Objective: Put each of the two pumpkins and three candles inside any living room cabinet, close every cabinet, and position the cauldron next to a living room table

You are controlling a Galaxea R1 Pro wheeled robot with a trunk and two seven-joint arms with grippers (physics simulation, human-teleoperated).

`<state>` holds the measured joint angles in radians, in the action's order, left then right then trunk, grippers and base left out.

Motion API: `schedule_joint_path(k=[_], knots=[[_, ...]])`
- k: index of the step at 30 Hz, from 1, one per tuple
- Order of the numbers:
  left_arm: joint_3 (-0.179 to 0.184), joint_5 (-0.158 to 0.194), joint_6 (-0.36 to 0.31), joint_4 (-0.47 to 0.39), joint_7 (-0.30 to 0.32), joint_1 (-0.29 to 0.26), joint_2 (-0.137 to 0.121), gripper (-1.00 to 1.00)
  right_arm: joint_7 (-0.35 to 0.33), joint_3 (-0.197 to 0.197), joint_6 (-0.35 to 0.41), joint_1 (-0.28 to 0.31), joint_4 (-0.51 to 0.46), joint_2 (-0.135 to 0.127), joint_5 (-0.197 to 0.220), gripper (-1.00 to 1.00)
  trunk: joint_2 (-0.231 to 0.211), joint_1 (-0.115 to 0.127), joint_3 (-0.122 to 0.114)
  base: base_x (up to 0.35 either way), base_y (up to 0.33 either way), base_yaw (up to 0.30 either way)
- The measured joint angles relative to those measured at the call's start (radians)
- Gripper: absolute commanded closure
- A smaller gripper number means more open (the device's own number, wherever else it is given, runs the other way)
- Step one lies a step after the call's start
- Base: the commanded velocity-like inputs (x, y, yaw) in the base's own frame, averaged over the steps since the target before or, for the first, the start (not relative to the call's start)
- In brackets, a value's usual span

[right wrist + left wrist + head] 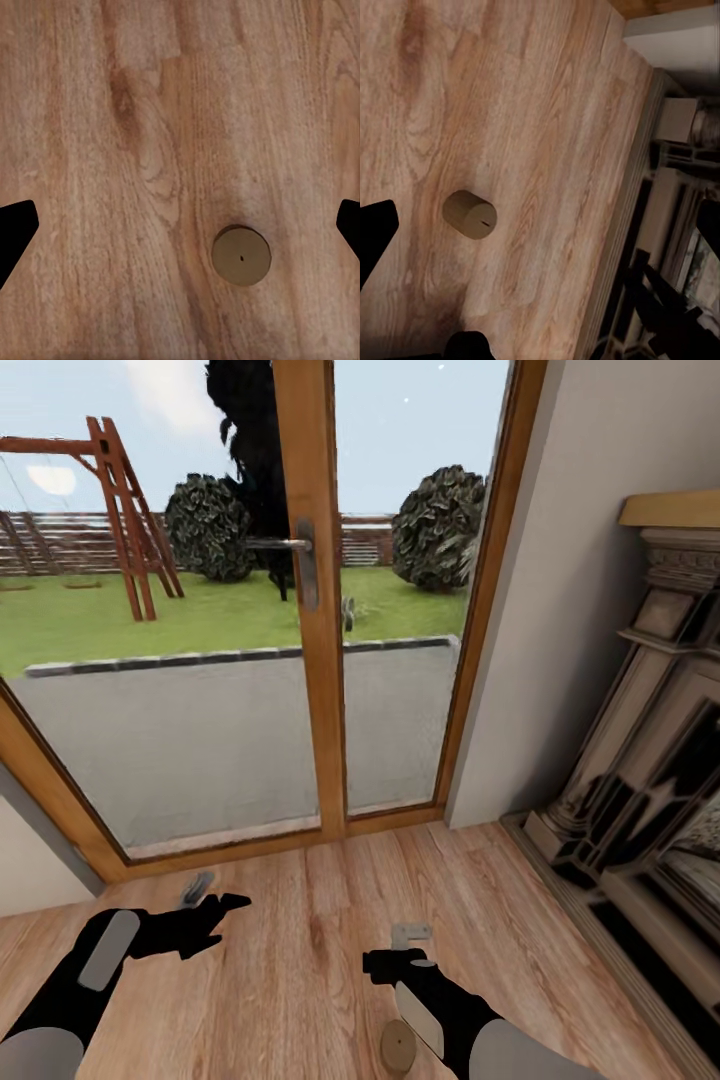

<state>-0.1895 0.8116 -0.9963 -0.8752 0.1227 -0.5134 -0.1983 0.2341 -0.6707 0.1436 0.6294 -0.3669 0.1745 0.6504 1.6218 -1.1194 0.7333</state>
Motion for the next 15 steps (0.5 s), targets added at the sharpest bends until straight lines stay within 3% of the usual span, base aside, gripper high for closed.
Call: schedule_joint_path(k=[2,5,7,15], knots=[[-0.002,0.026,-0.002,-0.001,0.002,0.000,-0.014,-1.00,0.000,0.002,0.010,0.000,0.001,0.000,0.003,-1.00,0.014,-0.008,0.006,0.000,0.000,0.000],[-0.001,0.119,-0.002,-0.002,0.002,0.002,-0.033,-1.00,0.001,0.006,0.072,0.000,0.002,0.000,0.008,-1.00,0.035,-0.019,0.016,0.000,0.000,0.000],[0.001,0.160,-0.002,-0.002,0.002,0.004,-0.048,-1.00,0.001,0.007,0.091,0.000,0.003,0.000,0.010,-1.00,0.049,-0.027,0.022,0.000,0.000,0.000],[0.002,0.221,-0.004,-0.002,0.002,0.015,-0.063,-1.00,0.003,0.010,0.097,0.000,0.003,0.000,0.013,-1.00,0.105,-0.058,0.047,0.000,0.000,0.000]])
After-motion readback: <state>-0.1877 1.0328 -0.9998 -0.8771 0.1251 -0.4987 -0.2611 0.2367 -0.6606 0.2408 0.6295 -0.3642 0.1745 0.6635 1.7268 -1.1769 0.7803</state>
